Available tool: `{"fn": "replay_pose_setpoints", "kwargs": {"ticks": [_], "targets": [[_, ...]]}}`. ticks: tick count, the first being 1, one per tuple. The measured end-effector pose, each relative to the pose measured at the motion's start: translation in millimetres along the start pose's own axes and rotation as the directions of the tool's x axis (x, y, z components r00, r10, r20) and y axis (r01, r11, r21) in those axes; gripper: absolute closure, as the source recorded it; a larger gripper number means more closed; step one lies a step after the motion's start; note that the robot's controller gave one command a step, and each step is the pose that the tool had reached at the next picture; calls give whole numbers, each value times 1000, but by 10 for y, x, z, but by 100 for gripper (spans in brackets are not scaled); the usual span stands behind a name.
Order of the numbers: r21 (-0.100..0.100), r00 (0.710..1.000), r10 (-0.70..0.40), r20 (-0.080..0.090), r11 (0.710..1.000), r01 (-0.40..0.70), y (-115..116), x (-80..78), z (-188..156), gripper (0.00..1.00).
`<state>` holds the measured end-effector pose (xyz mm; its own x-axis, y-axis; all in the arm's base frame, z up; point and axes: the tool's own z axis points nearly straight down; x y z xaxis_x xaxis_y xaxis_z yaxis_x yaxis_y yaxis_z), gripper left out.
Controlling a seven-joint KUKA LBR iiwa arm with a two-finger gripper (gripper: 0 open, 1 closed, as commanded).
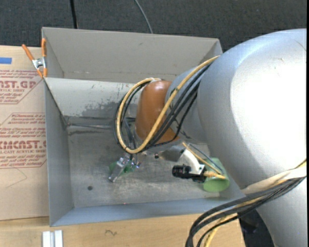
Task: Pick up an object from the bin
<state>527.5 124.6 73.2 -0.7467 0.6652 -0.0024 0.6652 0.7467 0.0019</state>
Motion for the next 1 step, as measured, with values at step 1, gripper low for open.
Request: {"fn": "replay_pose_setpoints", "kwargs": {"ticks": [1], "targets": [[-3, 1000, -2, -2, 1000, 2, 16, 12, -13, 100]]}}
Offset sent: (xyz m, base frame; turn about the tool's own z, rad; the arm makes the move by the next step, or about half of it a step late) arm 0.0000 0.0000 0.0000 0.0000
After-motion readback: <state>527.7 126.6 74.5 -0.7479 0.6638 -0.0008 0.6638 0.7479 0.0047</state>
